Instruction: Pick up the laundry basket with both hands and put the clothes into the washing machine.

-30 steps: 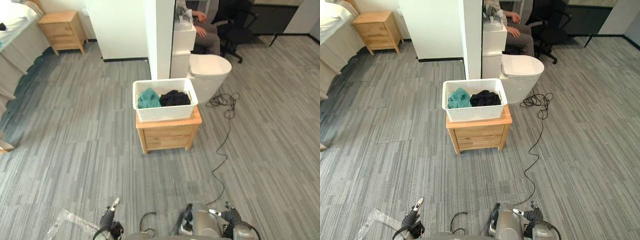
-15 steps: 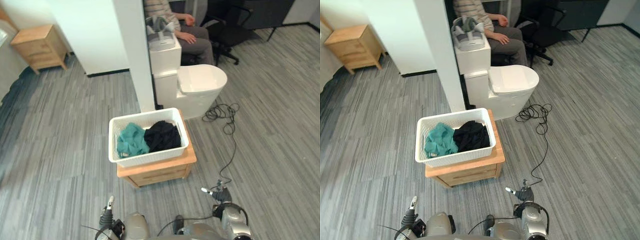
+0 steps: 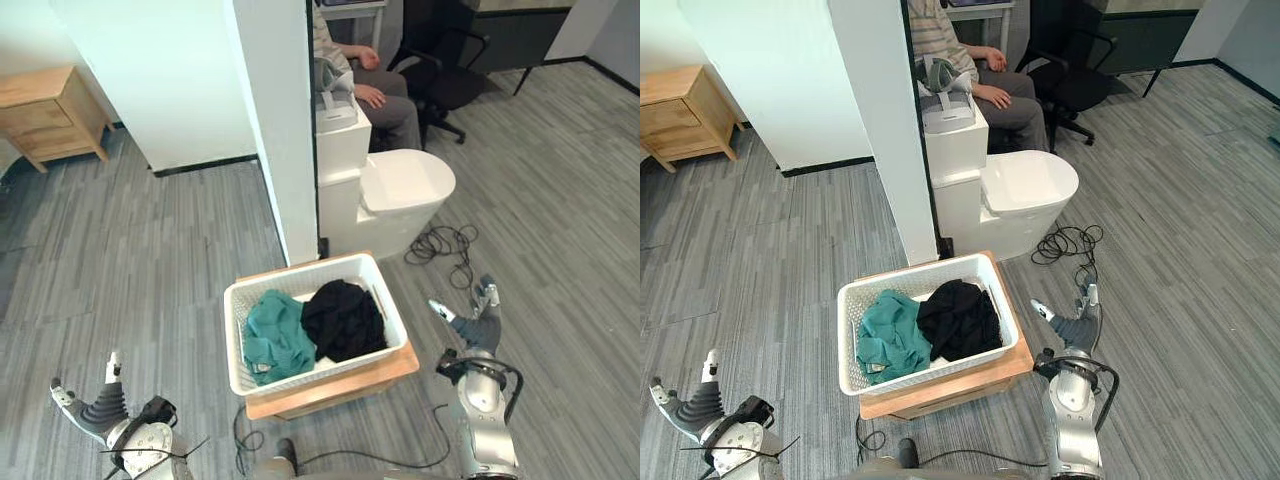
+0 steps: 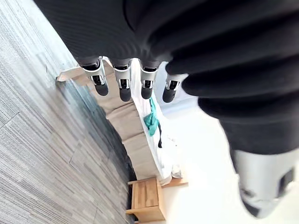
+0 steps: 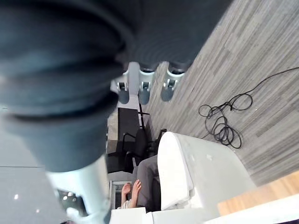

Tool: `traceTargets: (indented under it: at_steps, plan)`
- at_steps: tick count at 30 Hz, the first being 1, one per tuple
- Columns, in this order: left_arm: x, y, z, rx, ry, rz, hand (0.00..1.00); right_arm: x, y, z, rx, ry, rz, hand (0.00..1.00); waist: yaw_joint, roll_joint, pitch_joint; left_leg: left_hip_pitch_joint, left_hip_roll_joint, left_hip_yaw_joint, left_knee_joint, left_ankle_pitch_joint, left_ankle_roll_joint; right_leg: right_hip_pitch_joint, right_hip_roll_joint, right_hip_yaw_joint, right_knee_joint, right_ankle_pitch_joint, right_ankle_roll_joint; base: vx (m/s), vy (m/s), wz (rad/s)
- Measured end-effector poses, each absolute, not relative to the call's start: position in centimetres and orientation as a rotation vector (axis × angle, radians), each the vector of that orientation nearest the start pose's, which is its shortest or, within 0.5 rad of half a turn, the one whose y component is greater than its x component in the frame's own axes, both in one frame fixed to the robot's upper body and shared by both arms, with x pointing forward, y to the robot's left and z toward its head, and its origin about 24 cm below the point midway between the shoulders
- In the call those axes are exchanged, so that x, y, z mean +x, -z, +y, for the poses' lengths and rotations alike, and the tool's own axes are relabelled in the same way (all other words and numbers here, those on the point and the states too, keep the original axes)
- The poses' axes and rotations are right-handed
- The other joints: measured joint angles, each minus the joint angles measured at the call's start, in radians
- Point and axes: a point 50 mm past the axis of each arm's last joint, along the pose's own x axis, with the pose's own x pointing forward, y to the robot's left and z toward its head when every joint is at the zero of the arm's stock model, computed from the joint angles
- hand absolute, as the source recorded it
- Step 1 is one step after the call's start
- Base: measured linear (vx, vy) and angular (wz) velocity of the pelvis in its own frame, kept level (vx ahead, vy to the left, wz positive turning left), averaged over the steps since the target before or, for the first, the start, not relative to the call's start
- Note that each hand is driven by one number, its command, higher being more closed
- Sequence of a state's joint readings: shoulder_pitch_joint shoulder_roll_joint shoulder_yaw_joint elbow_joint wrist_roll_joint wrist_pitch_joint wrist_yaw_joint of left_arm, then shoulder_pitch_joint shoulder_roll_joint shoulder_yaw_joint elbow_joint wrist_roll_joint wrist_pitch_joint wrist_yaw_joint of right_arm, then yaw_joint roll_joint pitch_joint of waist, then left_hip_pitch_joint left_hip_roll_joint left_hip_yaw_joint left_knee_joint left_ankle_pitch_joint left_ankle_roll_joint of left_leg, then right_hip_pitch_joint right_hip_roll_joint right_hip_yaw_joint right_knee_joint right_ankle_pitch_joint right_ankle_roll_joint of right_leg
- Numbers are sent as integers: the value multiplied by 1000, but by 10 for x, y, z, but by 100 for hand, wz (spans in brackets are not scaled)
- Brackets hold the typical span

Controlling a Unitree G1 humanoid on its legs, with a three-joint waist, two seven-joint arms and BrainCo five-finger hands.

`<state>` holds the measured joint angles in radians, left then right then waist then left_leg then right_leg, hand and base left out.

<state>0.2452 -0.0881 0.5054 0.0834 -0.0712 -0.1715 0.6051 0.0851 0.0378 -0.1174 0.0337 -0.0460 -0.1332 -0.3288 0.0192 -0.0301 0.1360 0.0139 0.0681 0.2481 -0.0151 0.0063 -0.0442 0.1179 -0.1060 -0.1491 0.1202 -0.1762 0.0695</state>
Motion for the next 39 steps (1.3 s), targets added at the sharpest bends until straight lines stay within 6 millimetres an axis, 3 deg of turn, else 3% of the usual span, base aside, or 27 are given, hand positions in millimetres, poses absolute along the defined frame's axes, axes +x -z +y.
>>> traceTargets:
  at_steps: [2,3,4,6,10,15,19,24,29,31,35,39]
  plan:
    - [141,10,278,-127,-1119,121,0,247,-42,-196,-198,433,-68,0,-3,7,8,-41,-2,-14,-4,13,10,-36,-1,-19,3,6,3,-112,40,34]
    - [166,4,266,-268,-981,69,0,291,-78,-206,-408,391,-172,0,-3,40,72,-105,-11,-34,-4,43,26,-105,-9,-33,39,7,3,-226,89,43]
    - [186,6,259,-364,-856,68,0,315,-99,-209,-511,365,-208,0,-2,65,105,-143,-16,-39,-3,58,34,-146,-13,-34,51,7,3,-234,99,32]
    - [208,9,257,-465,-702,91,0,339,-119,-207,-597,306,-217,0,2,88,135,-191,-17,-40,-6,80,36,-196,-14,-33,58,11,-3,-158,52,5]
    - [234,0,261,-523,-583,79,0,357,-136,-202,-654,257,-220,0,11,97,197,-233,-7,-33,-33,115,41,-255,-2,-21,53,39,-11,-98,31,-8]
    - [263,-12,261,-596,-516,61,0,376,-205,-239,-700,355,-314,0,16,128,289,-296,-6,-24,-70,166,45,-341,1,-7,51,76,-10,-81,52,-10]
    - [276,-20,261,-578,-442,73,0,383,-236,-236,-654,341,-368,0,21,132,300,-332,-5,-8,-76,179,37,-391,2,13,54,86,-7,-33,26,-14]
    - [299,-47,265,-452,-266,74,0,391,-250,-230,-500,304,-371,0,30,146,307,-394,3,16,-77,187,25,-468,7,36,58,105,-9,-26,15,-15]
    - [319,-82,257,-310,-94,40,0,392,-243,-224,-423,260,-349,0,48,146,307,-420,8,66,-78,188,25,-520,8,67,73,109,-7,8,13,-22]
    - [328,-101,241,-230,34,15,0,394,-232,-214,-308,175,-305,0,46,146,307,-421,13,90,-78,188,25,-527,8,63,88,109,-7,39,2,-3]
    - [335,-107,230,-52,123,49,0,395,-218,-199,-182,40,-249,0,40,145,307,-421,19,137,-78,187,25,-527,8,55,92,109,-7,28,0,1]
    - [339,-95,230,186,191,138,0,394,-207,-191,-171,-70,-194,0,18,140,304,-421,23,183,-78,187,25,-527,7,37,108,109,-7,23,9,8]
